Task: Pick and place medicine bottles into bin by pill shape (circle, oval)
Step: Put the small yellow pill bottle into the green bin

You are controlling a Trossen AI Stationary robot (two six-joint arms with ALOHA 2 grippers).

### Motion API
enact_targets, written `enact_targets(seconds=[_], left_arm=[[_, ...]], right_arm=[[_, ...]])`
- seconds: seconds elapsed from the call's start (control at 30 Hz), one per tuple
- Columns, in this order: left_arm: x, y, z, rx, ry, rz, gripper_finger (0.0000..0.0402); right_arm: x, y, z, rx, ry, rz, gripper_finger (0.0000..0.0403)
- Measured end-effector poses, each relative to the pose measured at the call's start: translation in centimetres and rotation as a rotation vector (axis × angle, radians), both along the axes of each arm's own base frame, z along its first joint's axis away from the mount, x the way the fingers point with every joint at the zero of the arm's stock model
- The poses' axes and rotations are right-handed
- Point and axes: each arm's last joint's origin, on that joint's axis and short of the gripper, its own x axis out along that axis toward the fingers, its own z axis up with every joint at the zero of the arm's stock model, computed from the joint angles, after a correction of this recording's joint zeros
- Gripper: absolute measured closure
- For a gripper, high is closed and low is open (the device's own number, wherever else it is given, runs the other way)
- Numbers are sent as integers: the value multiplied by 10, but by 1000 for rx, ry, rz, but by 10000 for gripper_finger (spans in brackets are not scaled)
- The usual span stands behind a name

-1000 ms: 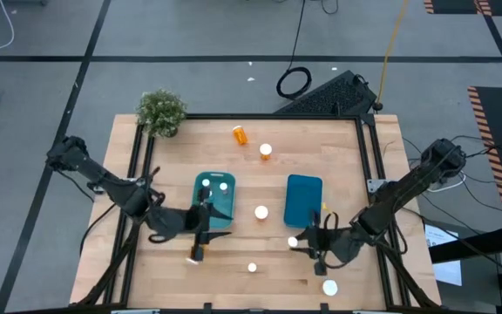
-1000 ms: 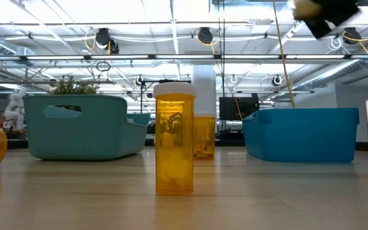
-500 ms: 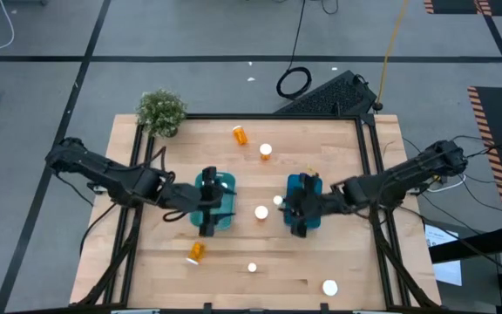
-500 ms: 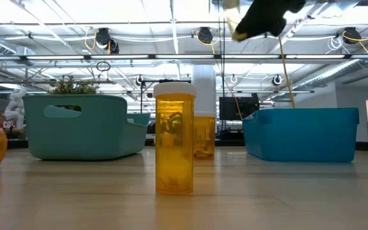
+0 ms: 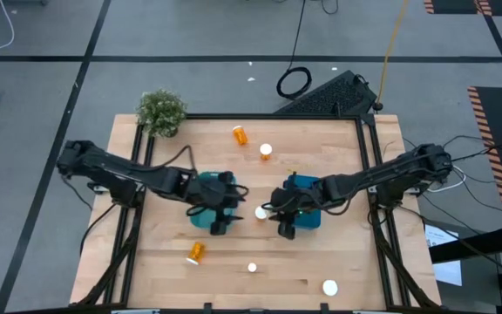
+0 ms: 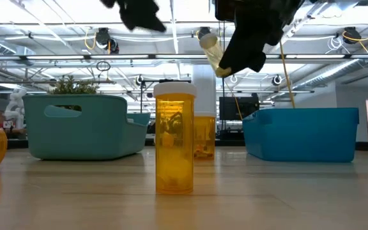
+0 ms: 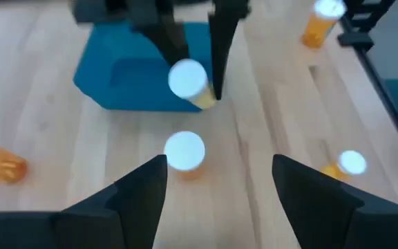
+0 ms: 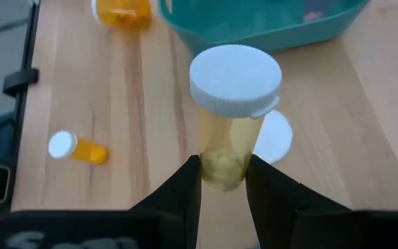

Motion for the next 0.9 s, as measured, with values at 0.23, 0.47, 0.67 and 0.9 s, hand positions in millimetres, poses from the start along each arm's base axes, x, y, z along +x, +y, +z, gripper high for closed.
enact_targets(seconds=[0.23,0.47,0.67,0.9], left_arm=[[28,17,-14,-99,22,39,133],[44,33,-22,-217,-15,8,133],[52,50,-25,-296,1,53,133],[75,55,-19,-306,62,-31,133]], right_arm=[[-1,1,0,108,25,-83,312],[-2,1,-1,145,47,-100,312],[2,1,-4,150,47,-112,312],[4,-1,-10,156,61,-101,312]])
